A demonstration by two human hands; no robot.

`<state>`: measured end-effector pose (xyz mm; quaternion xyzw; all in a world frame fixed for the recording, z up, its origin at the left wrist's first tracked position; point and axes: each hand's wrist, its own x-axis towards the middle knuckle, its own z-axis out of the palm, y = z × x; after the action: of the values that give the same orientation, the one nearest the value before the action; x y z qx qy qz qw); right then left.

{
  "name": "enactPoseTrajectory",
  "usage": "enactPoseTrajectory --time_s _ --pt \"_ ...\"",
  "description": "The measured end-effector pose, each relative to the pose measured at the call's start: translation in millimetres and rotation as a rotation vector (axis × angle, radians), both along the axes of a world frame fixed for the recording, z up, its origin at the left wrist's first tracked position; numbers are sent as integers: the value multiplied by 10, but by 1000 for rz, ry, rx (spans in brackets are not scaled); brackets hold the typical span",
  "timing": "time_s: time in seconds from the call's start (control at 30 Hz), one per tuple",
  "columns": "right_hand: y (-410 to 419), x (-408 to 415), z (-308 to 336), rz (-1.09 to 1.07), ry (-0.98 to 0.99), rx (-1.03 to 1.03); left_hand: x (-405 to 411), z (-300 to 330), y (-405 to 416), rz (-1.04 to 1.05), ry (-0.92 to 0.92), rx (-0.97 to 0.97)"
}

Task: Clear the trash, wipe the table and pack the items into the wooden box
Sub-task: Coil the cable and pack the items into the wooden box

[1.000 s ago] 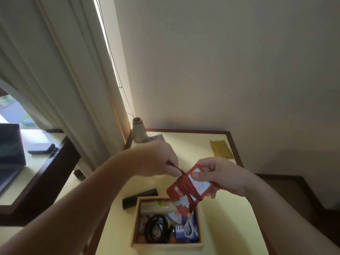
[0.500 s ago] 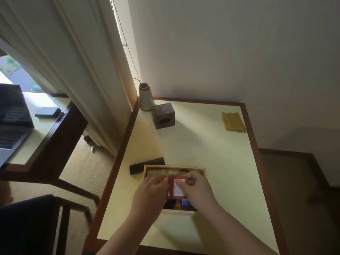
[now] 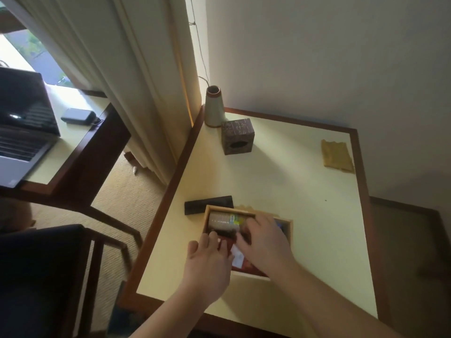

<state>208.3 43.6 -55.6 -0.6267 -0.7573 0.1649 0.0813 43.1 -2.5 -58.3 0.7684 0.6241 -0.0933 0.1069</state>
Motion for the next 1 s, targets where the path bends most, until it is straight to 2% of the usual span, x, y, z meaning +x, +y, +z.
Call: enactPoseTrajectory --time_s 0.1,0.2,0.3,0.37,0.43,0.57,0.67,0.73,0.87,0.93,1.0 --pt "357 -89 159 46 80 0 -155 17 -7 113 -143 21" --pt "865 -300 114 52 190 -81 -295 -36 4 355 -300 61" --pt "1344 -474 -191 110 148 -293 -380 -174 104 624 -486 -93" --pt "1545 -557 -408 220 52 -432 -423 -243 142 618 -527 -212" --pt "1671 -634 -552 320 -51 -474 -461 -299 114 551 -506 -211" --pt "1761 -735 -675 463 -241 -404 -485 -422 9 483 -478 -135" --pt "1740 -684 -653 471 -294 -345 -467 -490 -14 501 -490 -115" --pt "1713 -555 -550 366 -223 -321 -460 -483 -22 520 -507 -115" --pt "1429 -164 -85 46 139 -198 -486 -445 7 538 -565 -147" --pt "1110 53 190 7 229 -169 -511 -446 18 551 -621 -185" --pt "723 252 359 8 306 -223 -548 -464 13 582 -688 -219"
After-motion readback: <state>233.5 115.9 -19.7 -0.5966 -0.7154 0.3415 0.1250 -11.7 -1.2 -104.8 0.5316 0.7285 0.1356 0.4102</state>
